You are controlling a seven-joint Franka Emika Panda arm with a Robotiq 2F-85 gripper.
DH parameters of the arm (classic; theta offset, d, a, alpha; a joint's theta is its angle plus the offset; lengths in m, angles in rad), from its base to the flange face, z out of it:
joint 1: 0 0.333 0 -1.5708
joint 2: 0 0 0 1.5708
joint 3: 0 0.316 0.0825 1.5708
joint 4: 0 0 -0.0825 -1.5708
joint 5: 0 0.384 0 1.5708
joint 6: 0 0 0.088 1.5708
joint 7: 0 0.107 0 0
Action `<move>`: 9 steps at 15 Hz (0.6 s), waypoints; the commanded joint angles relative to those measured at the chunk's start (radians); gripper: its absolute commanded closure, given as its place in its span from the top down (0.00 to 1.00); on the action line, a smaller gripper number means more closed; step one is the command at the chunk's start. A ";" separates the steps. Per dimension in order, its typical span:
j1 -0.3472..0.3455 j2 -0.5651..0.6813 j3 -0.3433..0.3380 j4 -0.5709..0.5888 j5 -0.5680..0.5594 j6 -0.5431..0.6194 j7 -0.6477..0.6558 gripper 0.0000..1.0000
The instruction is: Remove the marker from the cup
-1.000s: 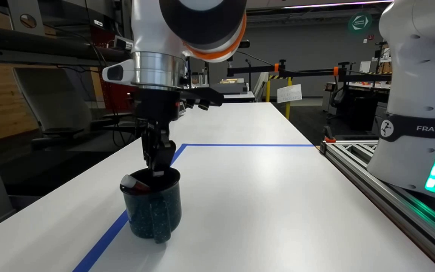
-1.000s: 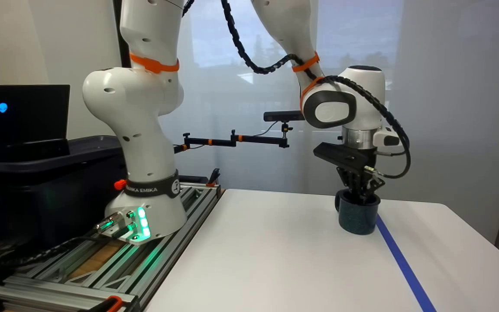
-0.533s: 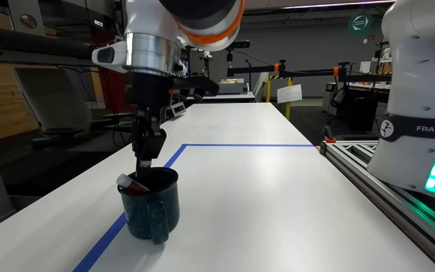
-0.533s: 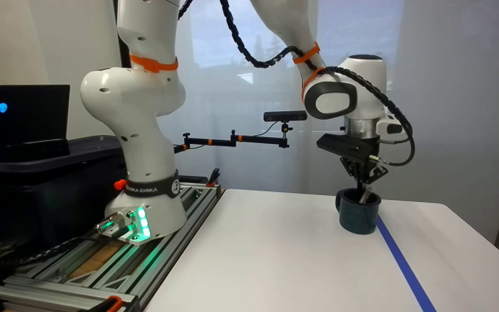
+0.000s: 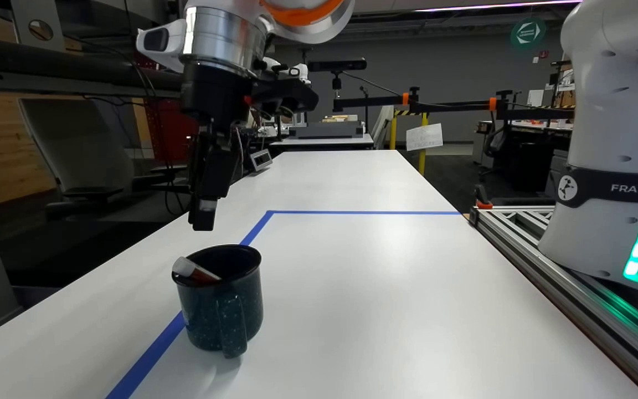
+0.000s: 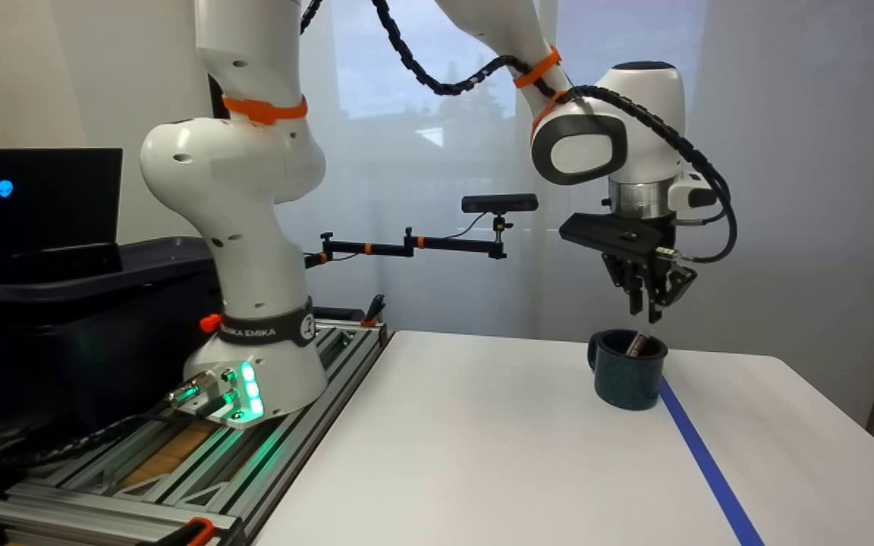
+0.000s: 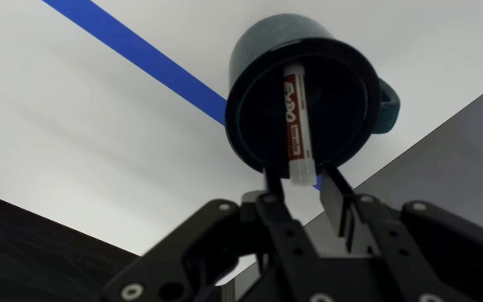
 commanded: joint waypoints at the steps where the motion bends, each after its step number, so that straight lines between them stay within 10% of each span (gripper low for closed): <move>1: 0.028 -0.025 -0.025 -0.015 0.013 -0.023 -0.018 0.62; 4: 0.043 -0.009 -0.035 -0.009 -0.004 -0.014 -0.004 0.80; 9: 0.062 0.029 -0.049 -0.003 -0.027 0.003 0.018 0.79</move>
